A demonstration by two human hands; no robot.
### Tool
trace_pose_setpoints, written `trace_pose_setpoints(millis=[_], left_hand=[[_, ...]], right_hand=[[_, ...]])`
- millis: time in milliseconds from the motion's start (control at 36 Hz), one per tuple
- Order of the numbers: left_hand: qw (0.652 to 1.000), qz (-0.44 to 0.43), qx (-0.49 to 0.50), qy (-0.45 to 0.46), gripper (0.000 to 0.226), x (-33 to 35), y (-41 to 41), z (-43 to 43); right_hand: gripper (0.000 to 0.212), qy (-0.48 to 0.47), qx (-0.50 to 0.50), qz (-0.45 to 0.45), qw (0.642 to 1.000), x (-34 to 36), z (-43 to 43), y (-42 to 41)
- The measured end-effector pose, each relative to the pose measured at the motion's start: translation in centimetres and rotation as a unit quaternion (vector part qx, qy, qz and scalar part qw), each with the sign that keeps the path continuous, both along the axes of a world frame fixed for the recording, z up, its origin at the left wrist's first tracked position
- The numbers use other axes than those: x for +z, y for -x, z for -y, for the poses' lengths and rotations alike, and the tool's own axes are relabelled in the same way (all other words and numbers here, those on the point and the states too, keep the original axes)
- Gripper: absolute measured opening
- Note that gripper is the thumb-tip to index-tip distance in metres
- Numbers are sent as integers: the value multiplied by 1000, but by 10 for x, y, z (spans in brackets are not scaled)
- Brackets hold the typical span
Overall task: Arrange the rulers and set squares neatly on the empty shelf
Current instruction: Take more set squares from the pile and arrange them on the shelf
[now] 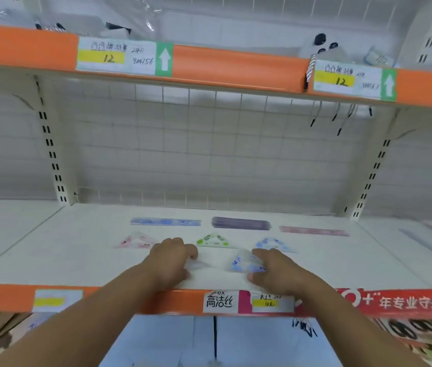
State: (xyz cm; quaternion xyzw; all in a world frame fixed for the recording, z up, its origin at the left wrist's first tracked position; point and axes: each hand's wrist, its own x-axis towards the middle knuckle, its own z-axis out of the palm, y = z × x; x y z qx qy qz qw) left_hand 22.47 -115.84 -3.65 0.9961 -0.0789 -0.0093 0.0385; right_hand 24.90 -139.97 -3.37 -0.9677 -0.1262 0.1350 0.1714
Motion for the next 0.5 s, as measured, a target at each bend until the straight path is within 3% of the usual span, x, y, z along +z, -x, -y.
trace_pose_setpoints(millis=[139, 250, 500], left_hand=[[1000, -1, -14, 21, 40, -9, -10, 4], [998, -14, -23, 49, 40, -13, -15, 3], [993, -39, -28, 112, 47, -19, -25, -3]], right_hand=[[52, 5, -18, -6, 1000, -9, 8, -7], [59, 27, -8, 14, 999, -14, 11, -15], [44, 50, 34, 36, 998, -17, 8, -23]])
